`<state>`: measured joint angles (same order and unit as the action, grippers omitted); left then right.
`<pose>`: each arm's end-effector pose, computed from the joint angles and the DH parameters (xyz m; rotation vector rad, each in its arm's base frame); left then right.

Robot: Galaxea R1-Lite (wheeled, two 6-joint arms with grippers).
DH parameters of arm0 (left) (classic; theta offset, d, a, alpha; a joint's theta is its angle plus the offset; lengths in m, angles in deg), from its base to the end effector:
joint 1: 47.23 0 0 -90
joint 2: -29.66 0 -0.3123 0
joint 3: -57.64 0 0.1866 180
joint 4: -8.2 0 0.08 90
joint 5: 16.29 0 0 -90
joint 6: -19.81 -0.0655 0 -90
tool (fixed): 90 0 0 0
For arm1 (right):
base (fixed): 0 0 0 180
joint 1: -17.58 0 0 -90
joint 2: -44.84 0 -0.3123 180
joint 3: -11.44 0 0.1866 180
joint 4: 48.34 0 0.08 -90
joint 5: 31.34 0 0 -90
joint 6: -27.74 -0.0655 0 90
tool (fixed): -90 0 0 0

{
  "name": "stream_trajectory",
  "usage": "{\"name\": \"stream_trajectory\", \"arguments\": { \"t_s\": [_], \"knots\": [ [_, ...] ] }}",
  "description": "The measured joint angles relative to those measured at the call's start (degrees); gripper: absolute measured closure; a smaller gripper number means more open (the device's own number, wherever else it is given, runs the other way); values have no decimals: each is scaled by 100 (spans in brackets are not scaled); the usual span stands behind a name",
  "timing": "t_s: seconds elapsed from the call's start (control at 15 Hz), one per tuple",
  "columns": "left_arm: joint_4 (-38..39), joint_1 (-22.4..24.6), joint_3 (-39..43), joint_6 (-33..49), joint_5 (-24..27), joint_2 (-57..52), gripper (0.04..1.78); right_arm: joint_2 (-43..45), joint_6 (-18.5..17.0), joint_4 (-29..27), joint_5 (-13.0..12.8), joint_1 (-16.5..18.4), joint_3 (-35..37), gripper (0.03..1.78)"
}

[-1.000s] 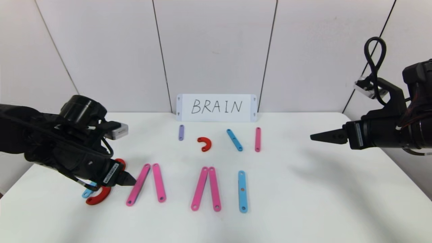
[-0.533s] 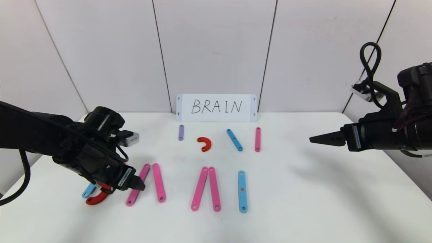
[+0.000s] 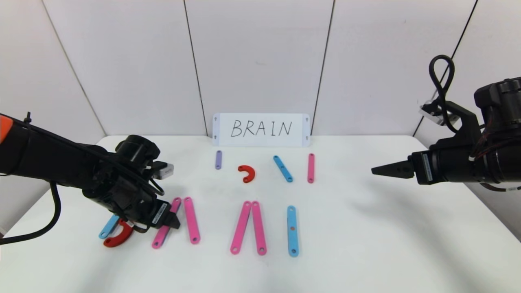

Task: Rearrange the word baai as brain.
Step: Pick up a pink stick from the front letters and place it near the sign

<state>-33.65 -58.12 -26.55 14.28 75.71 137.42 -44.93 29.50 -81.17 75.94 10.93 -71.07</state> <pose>0.3205 -0.0640 0.0905 0.1741 1.1308 -0.2550 0.2887 0.0532 0.1969 0.0362 0.6953 0.4111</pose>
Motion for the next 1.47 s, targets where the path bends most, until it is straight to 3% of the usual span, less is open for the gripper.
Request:
{"name": "stream_trajectory", "arguments": {
  "t_s": [0.2, 0.47, 0.6, 1.13, 1.47],
  "knots": [
    [16, -18, -11, 11, 0, 63, 50, -13, 83, -1, -2, -11, 18, 8],
    [33, -18, -17, 11, 6, 87, 123, -22, 111, 5, -2, -32, 50, 8],
    [30, -18, -17, 11, 11, 91, 148, -22, 119, 7, -5, -35, 55, 8],
    [11, -20, -163, 226, 4, 30, 152, -22, 119, 5, -7, -35, 55, 8],
    [-116, 139, -817, 240, -7, 0, 152, -20, 119, 5, -9, -35, 57, 8]
  ]
}}
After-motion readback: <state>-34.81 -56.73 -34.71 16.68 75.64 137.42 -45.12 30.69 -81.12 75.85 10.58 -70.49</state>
